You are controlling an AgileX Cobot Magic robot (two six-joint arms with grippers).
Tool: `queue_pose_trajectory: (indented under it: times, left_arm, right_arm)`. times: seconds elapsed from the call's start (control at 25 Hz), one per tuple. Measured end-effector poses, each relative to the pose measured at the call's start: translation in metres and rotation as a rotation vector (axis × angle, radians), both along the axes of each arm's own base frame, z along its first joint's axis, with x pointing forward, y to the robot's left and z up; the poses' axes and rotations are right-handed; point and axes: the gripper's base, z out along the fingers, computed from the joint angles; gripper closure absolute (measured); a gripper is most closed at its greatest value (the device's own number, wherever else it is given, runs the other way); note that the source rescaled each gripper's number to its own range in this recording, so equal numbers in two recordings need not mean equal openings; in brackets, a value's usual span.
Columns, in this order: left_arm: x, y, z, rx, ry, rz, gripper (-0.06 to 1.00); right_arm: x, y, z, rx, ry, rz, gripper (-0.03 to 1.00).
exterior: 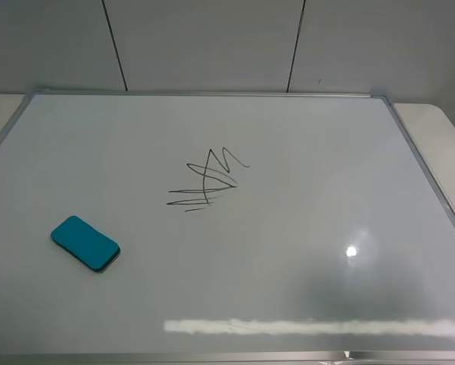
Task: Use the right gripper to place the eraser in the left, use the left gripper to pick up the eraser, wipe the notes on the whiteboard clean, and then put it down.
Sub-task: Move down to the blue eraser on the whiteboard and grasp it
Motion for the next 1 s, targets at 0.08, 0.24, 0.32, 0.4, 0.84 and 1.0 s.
queue_pose_trajectory:
  times: [0.08,0.24,0.32,0.4,0.84,1.0]
  left_arm:
    - [0.020,-0.003,-0.008,-0.033,0.078,0.007,0.03]
    - [0.053,-0.008,-0.024,-0.082,0.148,0.051,0.03]
    - [0.065,-0.013,-0.030,-0.091,0.159,0.077,0.03]
    - [0.075,-0.020,-0.036,-0.084,0.168,0.118,0.03]
    - [0.098,-0.074,-0.067,-0.018,0.168,0.293,0.03]
    - [0.104,-0.091,-0.081,-0.081,0.166,0.378,0.03]
  right_arm:
    - [0.000,0.000,0.000,0.000,0.000,0.000,-0.03]
    - [0.000,0.000,0.000,0.000,0.000,0.000,-0.03]
    - [0.000,0.000,0.000,0.000,0.000,0.000,-0.03]
    - [0.000,0.000,0.000,0.000,0.000,0.000,-0.03]
    - [0.000,0.000,0.000,0.000,0.000,0.000,-0.03]
    - [0.000,0.000,0.000,0.000,0.000,0.000,-0.03]
